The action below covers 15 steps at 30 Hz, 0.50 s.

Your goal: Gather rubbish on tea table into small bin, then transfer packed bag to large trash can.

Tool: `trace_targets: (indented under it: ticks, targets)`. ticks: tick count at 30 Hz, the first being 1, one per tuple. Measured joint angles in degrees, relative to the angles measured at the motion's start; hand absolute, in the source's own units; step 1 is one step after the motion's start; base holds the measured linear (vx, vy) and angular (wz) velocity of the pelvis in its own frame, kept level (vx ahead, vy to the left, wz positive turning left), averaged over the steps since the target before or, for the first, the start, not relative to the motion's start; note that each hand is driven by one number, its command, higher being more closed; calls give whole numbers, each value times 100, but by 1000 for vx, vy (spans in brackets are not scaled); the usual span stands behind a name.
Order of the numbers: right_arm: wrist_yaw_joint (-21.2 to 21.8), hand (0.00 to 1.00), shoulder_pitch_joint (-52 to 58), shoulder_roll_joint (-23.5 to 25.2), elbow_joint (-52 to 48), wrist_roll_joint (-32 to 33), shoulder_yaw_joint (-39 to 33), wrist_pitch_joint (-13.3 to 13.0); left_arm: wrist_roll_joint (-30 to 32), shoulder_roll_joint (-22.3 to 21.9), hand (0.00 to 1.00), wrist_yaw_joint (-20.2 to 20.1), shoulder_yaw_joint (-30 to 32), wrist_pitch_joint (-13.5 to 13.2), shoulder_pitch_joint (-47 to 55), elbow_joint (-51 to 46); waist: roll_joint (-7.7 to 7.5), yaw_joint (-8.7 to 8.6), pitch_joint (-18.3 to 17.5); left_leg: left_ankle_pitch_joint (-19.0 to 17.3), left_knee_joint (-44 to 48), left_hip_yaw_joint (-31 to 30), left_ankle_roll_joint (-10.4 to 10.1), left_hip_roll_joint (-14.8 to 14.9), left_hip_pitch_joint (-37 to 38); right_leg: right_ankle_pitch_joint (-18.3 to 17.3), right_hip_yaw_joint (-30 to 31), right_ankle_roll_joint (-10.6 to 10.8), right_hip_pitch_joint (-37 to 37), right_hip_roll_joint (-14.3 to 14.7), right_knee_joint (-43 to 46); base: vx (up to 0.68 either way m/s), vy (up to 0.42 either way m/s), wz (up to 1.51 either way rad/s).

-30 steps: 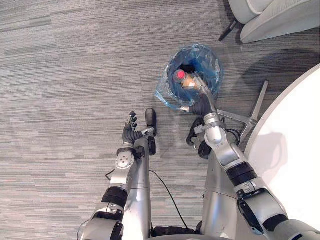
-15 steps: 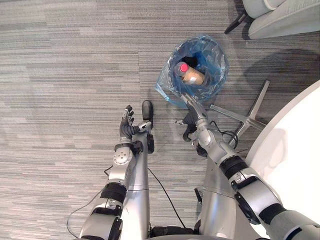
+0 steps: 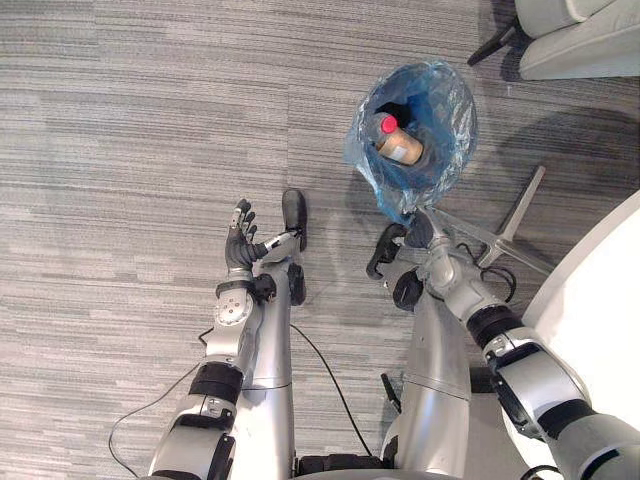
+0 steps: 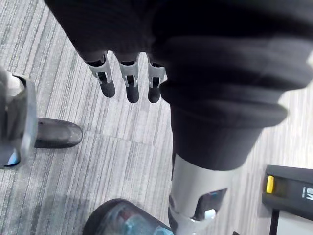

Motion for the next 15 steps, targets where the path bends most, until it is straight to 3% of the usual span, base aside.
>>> trace_targets:
  ticks: [1,2,3,6,11,15]
  targets:
    - [4,100,-109,-41,7,41,7,0,0,-21,0,-5,-13,-2,-20,-3,22,50,0,5,-122,101,-10,5,1,10,46,5,-60,-9,-75,-81,26,14]
    - [4,100,-281,-130,54,124,13,-13,-1,-89,0,-7,-21,-16,-30,-64,168,154,-1,-85,161,124,-83,27,-131,22,17,-11,-133,-14,-148,-64,23,-18]
    - [-2,100,-504,-206,101,199,19,-29,-27,-261,0,-4,-24,-15,-26,-115,422,348,9,-26,373,86,157,133,-223,79,-38,-9,-224,-6,-4,-52,27,-25]
    - [-7,100,-918,-13,93,355,7,-116,-43,-311,0,2,-8,0,-30,-38,645,442,59,-12,482,151,177,113,-360,196,5,-14,-402,-102,135,-86,29,2]
    - [-10,100,-835,229,75,497,-123,-127,-45,-243,0,0,39,40,-19,23,649,421,59,117,678,77,290,187,-363,285,-95,-46,-306,-92,284,-66,2,5]
    - [-33,100,-506,251,-502,717,-446,-114,-39,-249,0,-1,155,52,-19,13,649,376,59,78,863,43,421,251,-353,256,-90,-87,-256,-36,369,-40,7,-9]
